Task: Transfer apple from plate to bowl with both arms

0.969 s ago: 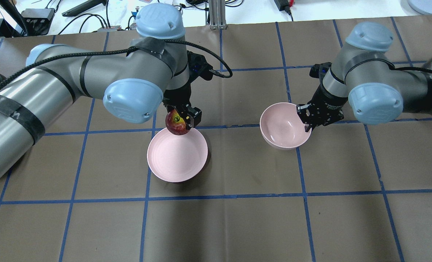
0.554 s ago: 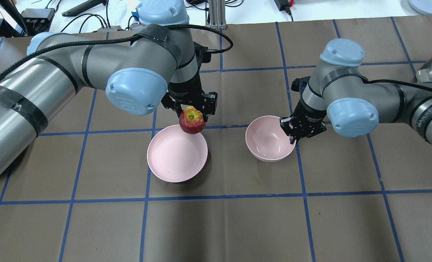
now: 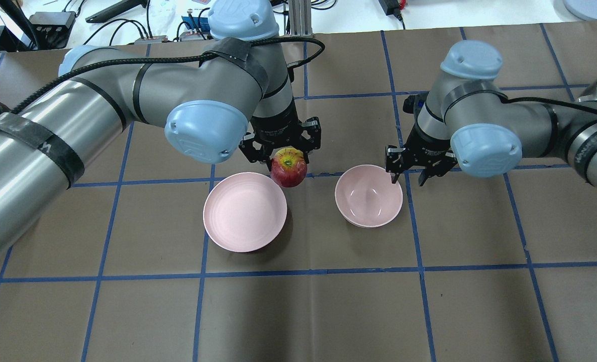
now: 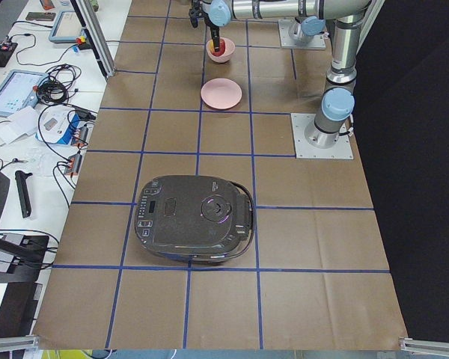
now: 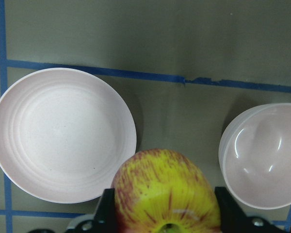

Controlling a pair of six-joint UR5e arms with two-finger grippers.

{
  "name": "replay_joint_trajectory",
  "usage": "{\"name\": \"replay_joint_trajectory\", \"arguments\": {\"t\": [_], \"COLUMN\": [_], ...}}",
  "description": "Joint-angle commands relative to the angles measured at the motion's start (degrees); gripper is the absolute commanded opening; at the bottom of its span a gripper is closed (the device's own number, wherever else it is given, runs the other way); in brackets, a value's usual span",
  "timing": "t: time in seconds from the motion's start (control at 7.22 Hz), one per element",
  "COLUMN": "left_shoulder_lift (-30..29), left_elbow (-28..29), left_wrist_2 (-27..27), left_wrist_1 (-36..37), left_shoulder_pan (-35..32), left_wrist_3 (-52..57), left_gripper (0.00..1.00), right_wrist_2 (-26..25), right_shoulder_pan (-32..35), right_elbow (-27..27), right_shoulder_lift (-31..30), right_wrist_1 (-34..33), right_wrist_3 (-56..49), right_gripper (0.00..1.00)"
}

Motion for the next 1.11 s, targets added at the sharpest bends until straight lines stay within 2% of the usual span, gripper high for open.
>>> {"name": "replay_joint_trajectory", "arguments": {"t": [0.0, 0.14, 0.28, 0.42, 0.69, 0.83, 0.97], "left_shoulder_lift": [-6.12, -6.93, -8.07, -10.09, -14.65, -15.98, -15.91], "left_elbow": [0.13, 0.04, 0.13, 0.04, 1.26, 1.53, 0.58], "left_wrist_2": [-3.61, -4.84, -10.77, -11.09, -11.09, -10.92, -10.39], "left_wrist_1": [10.26, 10.13, 10.65, 10.75, 18.17, 19.52, 19.36], "left_shoulder_pan": [-4.20, -5.53, -5.71, -6.85, -9.14, -9.58, -9.84], "left_wrist_3": [-9.27, -13.92, -18.75, -20.28, -27.20, -27.41, -25.93], "left_gripper": [0.41, 0.42, 0.42, 0.42, 0.43, 0.44, 0.54], "right_wrist_2": [-3.10, -5.71, -9.13, -10.82, -12.24, -12.16, -12.24], "right_shoulder_pan": [-5.20, -8.79, -10.83, -10.94, -10.94, -10.94, -10.94], "right_elbow": [-8.98, -10.84, -11.90, -11.82, -10.86, -11.12, -11.64], "right_shoulder_lift": [-3.96, -5.73, -7.58, -8.64, -8.82, -8.91, -8.83], "right_wrist_1": [10.00, 12.39, 12.50, 12.68, 12.77, 12.59, 12.42], "right_wrist_3": [-0.70, -2.96, -7.42, -7.82, -8.00, -8.00, -8.08], "right_gripper": [1.00, 1.00, 1.00, 1.00, 1.00, 1.00, 1.00]}}
